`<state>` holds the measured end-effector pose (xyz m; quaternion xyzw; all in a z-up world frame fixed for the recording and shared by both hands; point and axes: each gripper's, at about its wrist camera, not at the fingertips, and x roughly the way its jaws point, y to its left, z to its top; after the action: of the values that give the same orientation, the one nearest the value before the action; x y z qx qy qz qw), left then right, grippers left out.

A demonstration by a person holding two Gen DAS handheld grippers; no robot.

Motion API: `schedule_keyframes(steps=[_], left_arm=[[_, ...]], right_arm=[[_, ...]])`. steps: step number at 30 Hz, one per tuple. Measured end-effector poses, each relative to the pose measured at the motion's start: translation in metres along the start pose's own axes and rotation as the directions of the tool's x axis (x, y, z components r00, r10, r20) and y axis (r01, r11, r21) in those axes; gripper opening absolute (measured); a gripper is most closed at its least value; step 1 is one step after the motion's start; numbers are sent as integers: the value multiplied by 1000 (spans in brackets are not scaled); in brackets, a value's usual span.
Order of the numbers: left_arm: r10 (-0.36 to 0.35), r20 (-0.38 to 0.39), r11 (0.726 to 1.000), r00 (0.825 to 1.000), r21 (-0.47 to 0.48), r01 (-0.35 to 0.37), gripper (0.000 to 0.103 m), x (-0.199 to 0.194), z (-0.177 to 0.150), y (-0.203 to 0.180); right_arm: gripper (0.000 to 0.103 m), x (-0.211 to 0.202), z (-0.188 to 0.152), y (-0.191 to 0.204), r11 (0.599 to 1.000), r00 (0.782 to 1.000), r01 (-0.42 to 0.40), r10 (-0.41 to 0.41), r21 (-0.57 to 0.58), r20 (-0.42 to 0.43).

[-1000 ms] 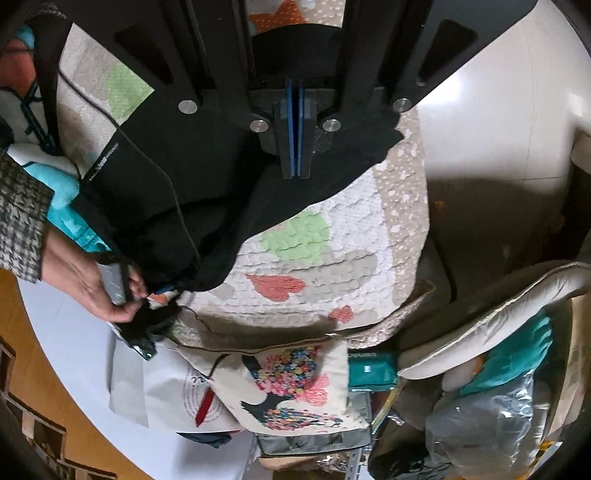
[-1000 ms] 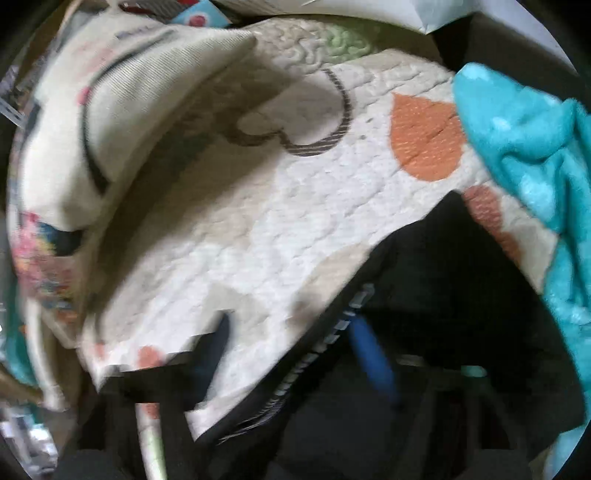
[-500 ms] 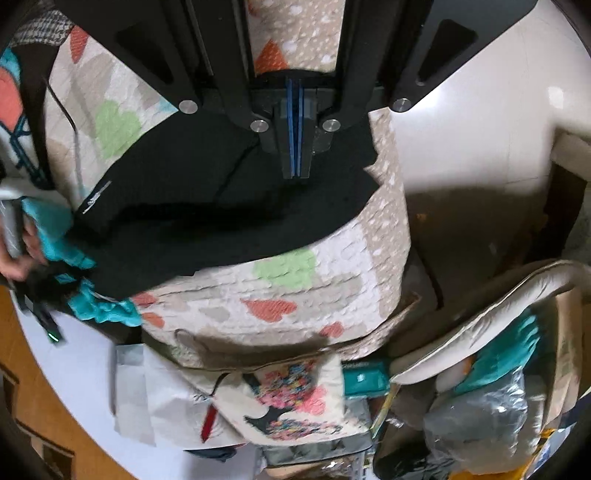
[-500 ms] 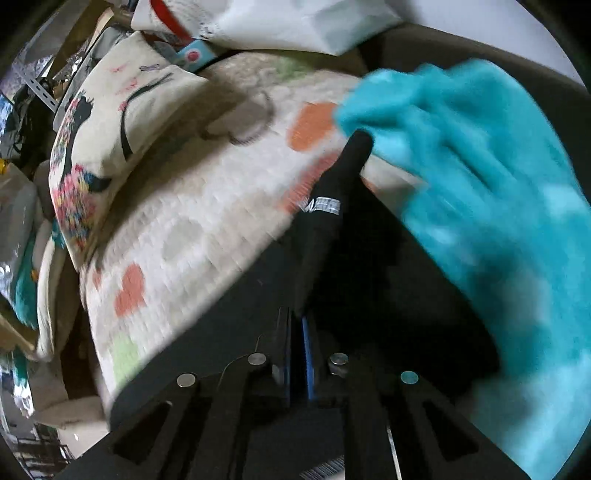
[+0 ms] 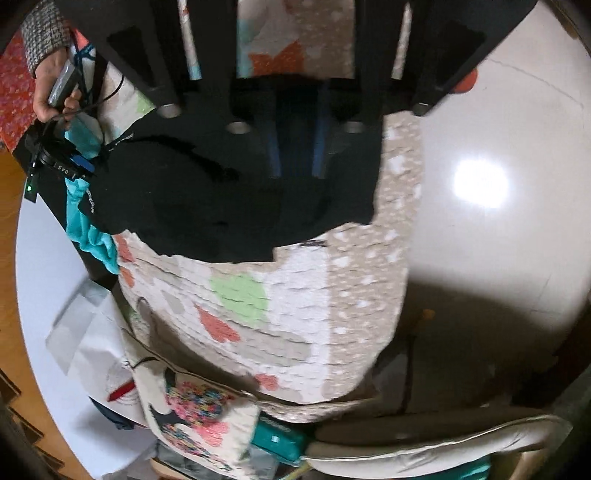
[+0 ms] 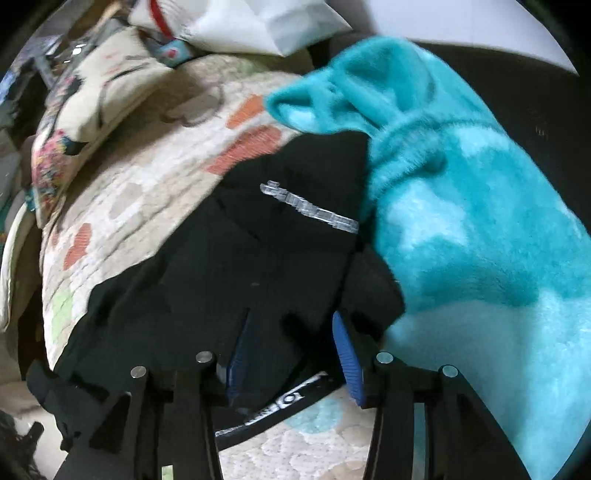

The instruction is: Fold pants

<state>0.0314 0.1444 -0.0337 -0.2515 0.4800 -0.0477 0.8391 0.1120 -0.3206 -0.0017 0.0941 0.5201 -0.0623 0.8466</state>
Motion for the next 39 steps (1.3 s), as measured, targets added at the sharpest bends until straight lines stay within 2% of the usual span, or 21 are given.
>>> schedule_keyframes(steps=[1, 5, 8, 9, 10, 11, 12, 15, 19, 23, 27, 31, 34, 35, 39], left_arm=[[-16, 5, 1000, 1000, 1, 16, 36, 4, 2, -6], [-56, -7, 998, 998, 23, 56, 43, 27, 10, -26], [2, -35, 996, 999, 86, 1, 46, 54, 11, -49], [23, -49, 994, 999, 111, -17, 44, 59, 9, -54], [60, -64, 988, 996, 143, -50, 26, 65, 6, -61], [99, -70, 982, 993, 171, -86, 15, 66, 4, -65], [99, -87, 980, 991, 179, -83, 10, 65, 3, -66], [16, -143, 996, 990, 86, -4, 9, 47, 3, -50], [-52, -181, 999, 982, -3, 53, 8, 13, -7, -27], [27, -160, 999, 987, -30, -32, 8, -4, -8, -7], [46, -237, 998, 970, -26, -54, 9, 3, -11, 0], [114, -268, 993, 957, 24, -112, 9, 18, -20, -7], [142, -260, 990, 955, 41, -136, 9, 21, -20, -9], [144, -259, 990, 955, 36, -139, 10, 21, -20, -7], [123, -264, 992, 957, 1, -127, 10, 21, -18, 1]], right_arm=[[48, -2, -3, 7, 1000, 1000, -18, 18, -26, 7], [48, -3, -15, 37, 989, 996, -82, 84, -125, 9], [48, -4, -29, 51, 978, 991, -130, 129, -165, -14], [48, -4, -33, 53, 975, 990, -139, 137, -173, -19], [48, -4, -36, 55, 974, 991, -137, 135, -182, -20], [48, -3, -38, 54, 973, 991, -134, 132, -188, -19], [48, -4, -40, 53, 973, 992, -130, 129, -192, -17], [48, -3, -39, 46, 976, 993, -120, 120, -180, -9], [48, -1, -36, 34, 983, 992, -125, 125, -135, -9], [48, -1, -36, 35, 984, 993, -118, 118, -134, -6], [48, -6, -38, 44, 977, 990, -141, 143, -162, 1], [50, -13, -31, 81, 940, 974, -225, 226, -255, -28], [67, -7, -18, 126, 886, 962, -269, 264, -378, -65], [70, -1, -12, 142, 874, 964, -264, 258, -408, -72], [70, 32, 7, 187, 869, 978, -207, 195, -449, -74]])
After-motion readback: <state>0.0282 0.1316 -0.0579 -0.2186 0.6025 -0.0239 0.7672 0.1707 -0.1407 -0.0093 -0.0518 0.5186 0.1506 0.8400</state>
